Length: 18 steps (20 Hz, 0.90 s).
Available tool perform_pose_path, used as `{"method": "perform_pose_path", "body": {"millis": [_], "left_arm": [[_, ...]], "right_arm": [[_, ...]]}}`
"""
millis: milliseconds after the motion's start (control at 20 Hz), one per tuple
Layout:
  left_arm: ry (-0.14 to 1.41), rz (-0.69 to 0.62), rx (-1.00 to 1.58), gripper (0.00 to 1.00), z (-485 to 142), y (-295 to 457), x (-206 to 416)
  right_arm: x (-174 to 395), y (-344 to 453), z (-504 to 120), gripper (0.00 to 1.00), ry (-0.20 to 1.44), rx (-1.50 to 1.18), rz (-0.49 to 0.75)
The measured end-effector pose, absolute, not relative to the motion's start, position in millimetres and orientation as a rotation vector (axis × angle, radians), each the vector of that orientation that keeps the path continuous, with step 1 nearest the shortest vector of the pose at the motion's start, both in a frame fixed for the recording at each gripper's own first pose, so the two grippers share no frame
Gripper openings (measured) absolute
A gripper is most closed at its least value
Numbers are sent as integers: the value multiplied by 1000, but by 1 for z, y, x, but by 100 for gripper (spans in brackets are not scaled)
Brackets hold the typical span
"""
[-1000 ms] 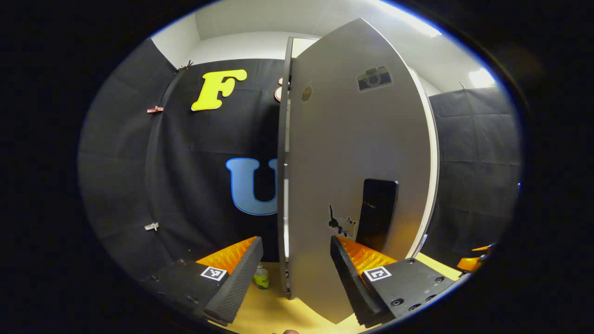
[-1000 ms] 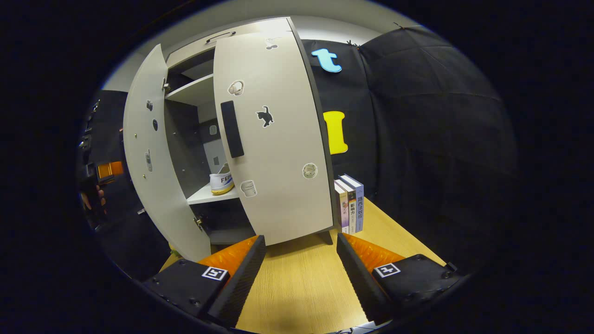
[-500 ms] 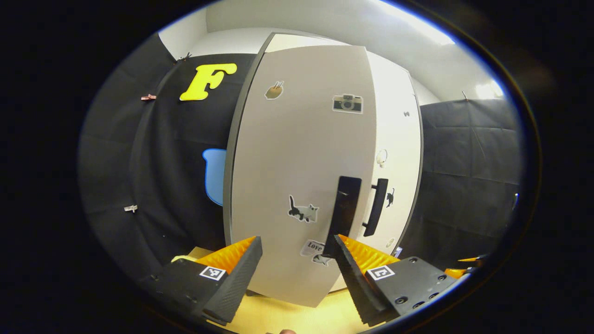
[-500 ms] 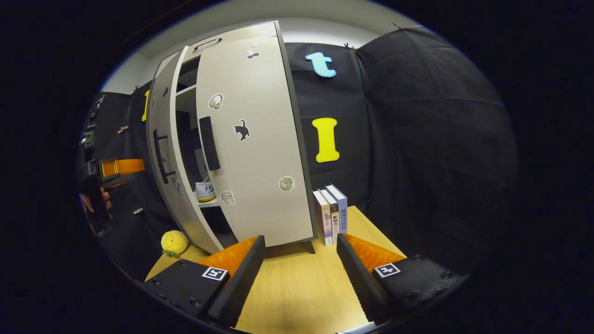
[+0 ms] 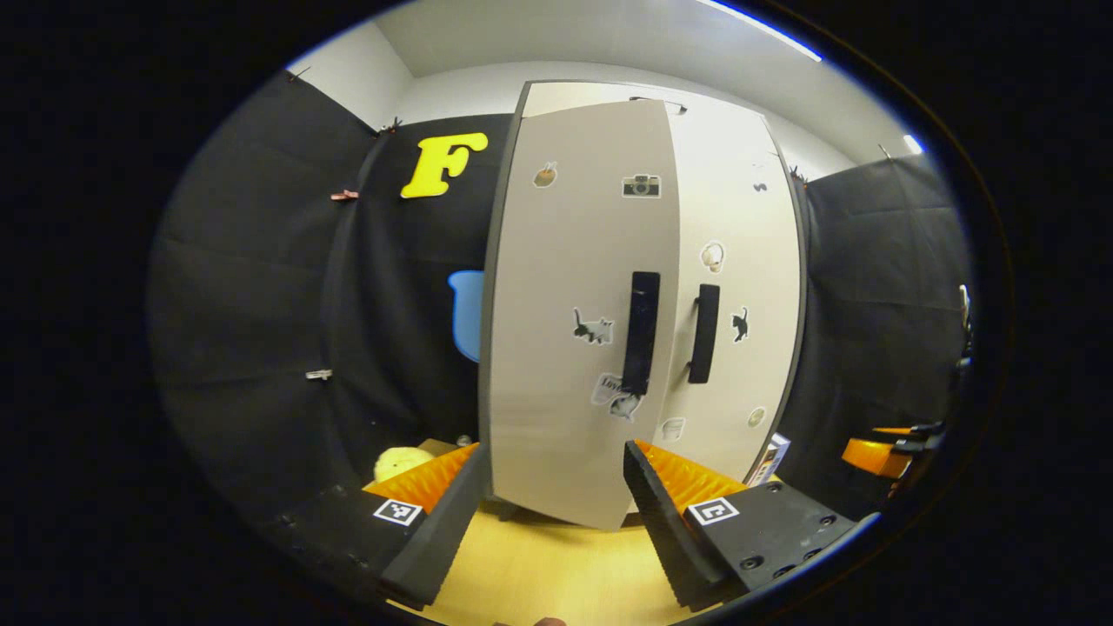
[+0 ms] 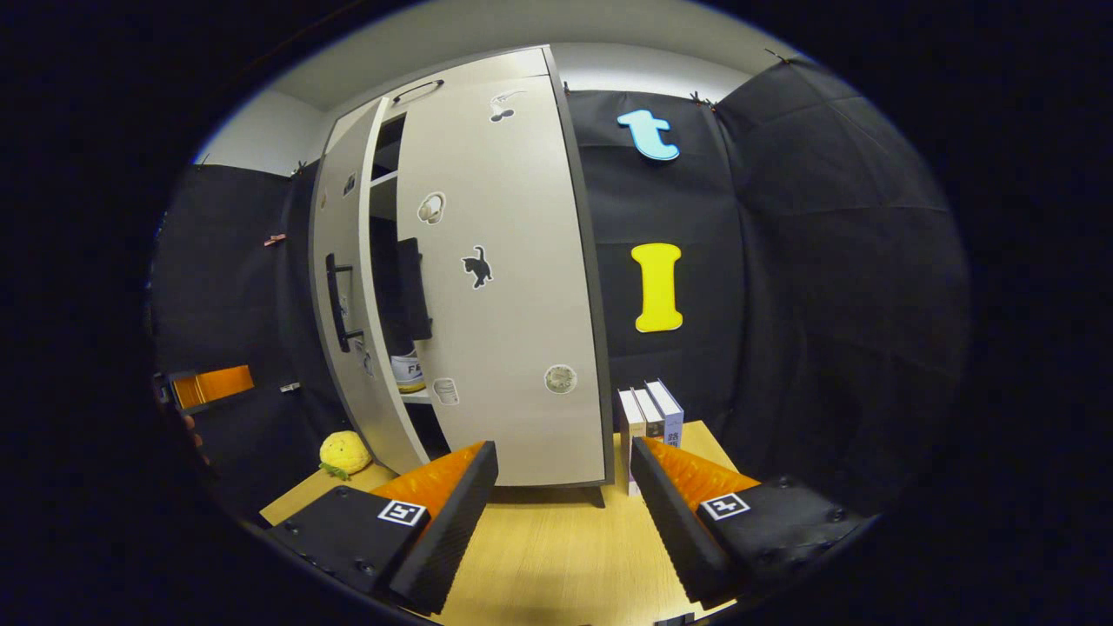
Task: Grab one shoe with the right hand and put it into the shoe cabinet, grab the other shoe with the left hand and put it into the shoe cabinet; then close the right door with the right hand and the left door with the left hand.
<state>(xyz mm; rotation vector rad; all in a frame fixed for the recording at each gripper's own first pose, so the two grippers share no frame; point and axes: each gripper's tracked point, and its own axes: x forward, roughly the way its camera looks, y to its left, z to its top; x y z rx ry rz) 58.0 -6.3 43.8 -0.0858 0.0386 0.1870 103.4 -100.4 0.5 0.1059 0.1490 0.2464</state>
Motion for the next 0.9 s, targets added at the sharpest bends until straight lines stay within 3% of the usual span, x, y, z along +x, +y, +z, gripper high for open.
{"method": "perform_pose_path", "body": {"millis": [300,900], "left_arm": [[38,241,-87,95,22,1,8],[44,124,-77,95,-19,18,-27]], "right_arm": [[74,-85,-7,98,141,94,267],[-1,-55,-28,98,152,78,188]]}}
